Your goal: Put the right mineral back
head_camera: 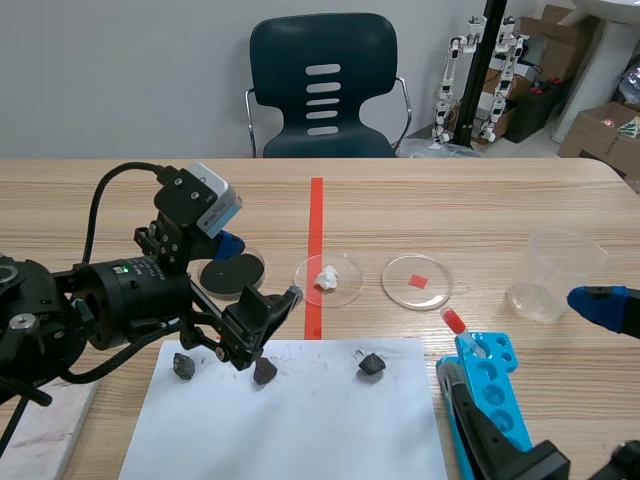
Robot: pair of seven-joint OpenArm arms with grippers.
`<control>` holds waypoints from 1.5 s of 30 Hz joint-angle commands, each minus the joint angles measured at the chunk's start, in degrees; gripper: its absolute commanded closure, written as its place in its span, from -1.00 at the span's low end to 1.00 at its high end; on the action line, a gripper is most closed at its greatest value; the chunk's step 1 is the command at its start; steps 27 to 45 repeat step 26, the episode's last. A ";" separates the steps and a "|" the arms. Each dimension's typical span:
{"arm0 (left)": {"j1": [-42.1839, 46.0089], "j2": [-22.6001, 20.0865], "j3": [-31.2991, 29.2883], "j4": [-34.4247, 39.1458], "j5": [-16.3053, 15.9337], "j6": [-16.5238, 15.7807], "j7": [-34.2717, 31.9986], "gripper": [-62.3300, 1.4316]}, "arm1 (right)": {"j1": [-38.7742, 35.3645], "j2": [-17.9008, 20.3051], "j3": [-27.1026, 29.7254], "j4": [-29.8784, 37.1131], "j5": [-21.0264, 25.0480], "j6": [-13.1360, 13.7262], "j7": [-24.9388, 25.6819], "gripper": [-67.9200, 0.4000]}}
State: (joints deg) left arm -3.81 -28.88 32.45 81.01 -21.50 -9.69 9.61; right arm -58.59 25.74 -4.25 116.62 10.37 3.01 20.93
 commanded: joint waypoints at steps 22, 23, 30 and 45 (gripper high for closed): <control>0.48 0.31 -0.33 0.81 -0.42 -0.15 -0.81 -0.75 | 0.50 0.44 0.09 0.31 0.37 0.00 0.85 -1.00; 0.48 0.31 -0.33 0.81 -0.42 -0.15 -0.81 -0.75 | 0.50 0.44 0.09 0.31 0.37 0.00 0.85 -1.00; 0.46 0.31 -0.33 0.81 -0.42 -0.15 -0.83 -0.75 | 0.50 0.44 0.09 0.31 0.37 0.00 0.85 -1.00; 0.46 0.31 -0.33 0.81 -0.42 -0.15 -0.83 -0.75 | 0.50 0.44 0.09 0.31 0.37 0.00 0.85 -1.00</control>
